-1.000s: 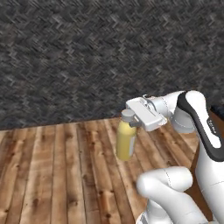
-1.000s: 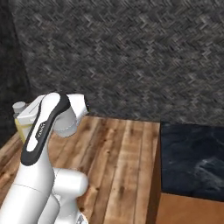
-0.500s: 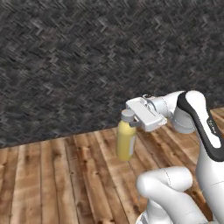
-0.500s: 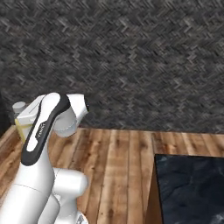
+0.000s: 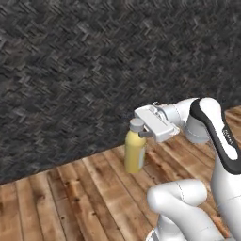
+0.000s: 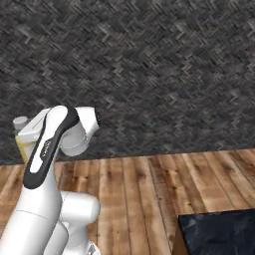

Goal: There is a wine glass and glass cup on the dining counter. Place the wine bottle next to the wine glass and the juice bottle next to the glass cup.

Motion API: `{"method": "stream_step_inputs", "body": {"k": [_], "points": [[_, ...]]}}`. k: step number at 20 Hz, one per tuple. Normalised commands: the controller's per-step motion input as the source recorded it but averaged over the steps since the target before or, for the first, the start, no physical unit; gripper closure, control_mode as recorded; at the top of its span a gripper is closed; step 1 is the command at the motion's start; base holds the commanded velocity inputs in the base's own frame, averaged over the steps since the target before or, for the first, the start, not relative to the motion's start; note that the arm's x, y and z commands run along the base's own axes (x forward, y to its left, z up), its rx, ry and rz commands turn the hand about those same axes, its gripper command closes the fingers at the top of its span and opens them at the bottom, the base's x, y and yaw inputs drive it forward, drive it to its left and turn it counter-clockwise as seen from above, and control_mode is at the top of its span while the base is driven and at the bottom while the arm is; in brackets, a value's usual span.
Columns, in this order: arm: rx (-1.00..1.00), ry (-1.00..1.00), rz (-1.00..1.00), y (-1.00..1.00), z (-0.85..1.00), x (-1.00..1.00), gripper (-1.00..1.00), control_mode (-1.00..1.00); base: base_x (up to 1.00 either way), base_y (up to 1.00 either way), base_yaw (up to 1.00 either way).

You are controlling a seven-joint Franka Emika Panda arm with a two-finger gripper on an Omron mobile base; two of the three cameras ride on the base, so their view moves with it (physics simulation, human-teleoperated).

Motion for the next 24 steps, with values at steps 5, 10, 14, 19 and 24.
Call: {"method": "stream_step_inputs", "body": {"k": [5, 10, 14, 19, 24], "points": [[0.00, 0.00, 0.00, 0.00, 0.00, 0.00, 1.00, 1.00, 0.49, 0.11, -0.57], [0.00, 0.00, 0.00, 0.00, 0.00, 0.00, 1.00, 1.00, 0.36, 0.10, -0.68], [0.00, 0.00, 0.00, 0.00, 0.00, 0.00, 1.00, 1.00, 0.34, 0.10, -0.71], [0.00, 0.00, 0.00, 0.00, 0.00, 0.00, 1.00, 1.00, 0.42, 0.14, -0.63], [0.00, 0.00, 0.00, 0.00, 0.00, 0.00, 1.00, 1.00, 0.50, 0.18, -0.55]]}}
